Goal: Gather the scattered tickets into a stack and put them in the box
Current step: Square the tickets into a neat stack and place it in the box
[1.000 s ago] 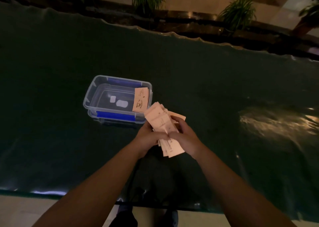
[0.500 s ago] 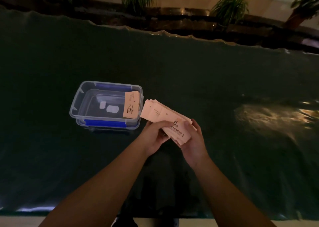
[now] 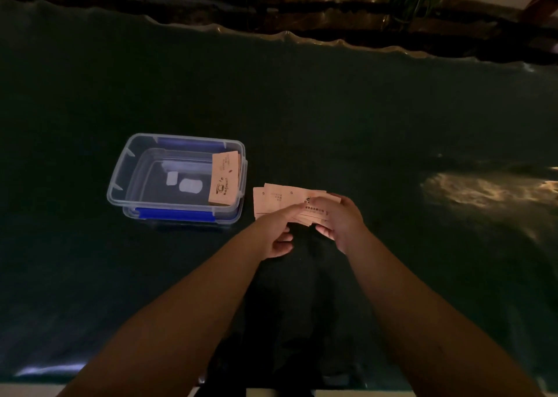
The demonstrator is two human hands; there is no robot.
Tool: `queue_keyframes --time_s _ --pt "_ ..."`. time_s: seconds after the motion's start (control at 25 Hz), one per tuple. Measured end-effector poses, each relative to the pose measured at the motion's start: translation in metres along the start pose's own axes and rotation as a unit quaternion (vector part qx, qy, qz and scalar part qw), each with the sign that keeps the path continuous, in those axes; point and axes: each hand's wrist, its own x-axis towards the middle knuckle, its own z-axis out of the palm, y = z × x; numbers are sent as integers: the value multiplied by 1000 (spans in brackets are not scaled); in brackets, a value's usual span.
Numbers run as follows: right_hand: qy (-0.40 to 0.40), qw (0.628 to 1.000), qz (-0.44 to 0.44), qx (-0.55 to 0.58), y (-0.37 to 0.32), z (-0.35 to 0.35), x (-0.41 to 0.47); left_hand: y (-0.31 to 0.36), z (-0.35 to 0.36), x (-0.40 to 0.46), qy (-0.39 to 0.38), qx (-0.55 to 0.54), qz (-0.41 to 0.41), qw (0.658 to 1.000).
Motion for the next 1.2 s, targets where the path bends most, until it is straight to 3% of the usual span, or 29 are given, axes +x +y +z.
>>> queue_keyframes --time_s 0.04,0.12,0.16,0.28,0.44,0.52,0.68,0.84,1.0,1.2 --pt "-4 1000 5 -5 0 0 3 0 -3 -1 29 129 21 991" --pt "-5 999 12 -31 -1 0 9 0 -9 -4 97 341 106 929" --pt "1 999 15 -49 -2 1 10 1 -11 -6 127 394 146 898" --pt "10 997 24 -66 -1 1 14 1 -14 -9 214 420 224 853" --pt "7 998 16 -60 0 1 17 7 -14 -9 320 325 354 817" --pt "5 998 14 -62 -1 2 17 17 -8 -3 313 334 339 822" --pt "-8 999 13 -47 0 -2 19 30 3 23 245 310 167 903" --pt "-29 999 15 -21 -1 -5 20 41 9 43 250 376 94 887" --pt "-49 999 19 2 0 -8 22 48 21 40 283 295 18 913" --pt "-62 997 28 46 0 -15 24 35 36 34 282 269 57 919"
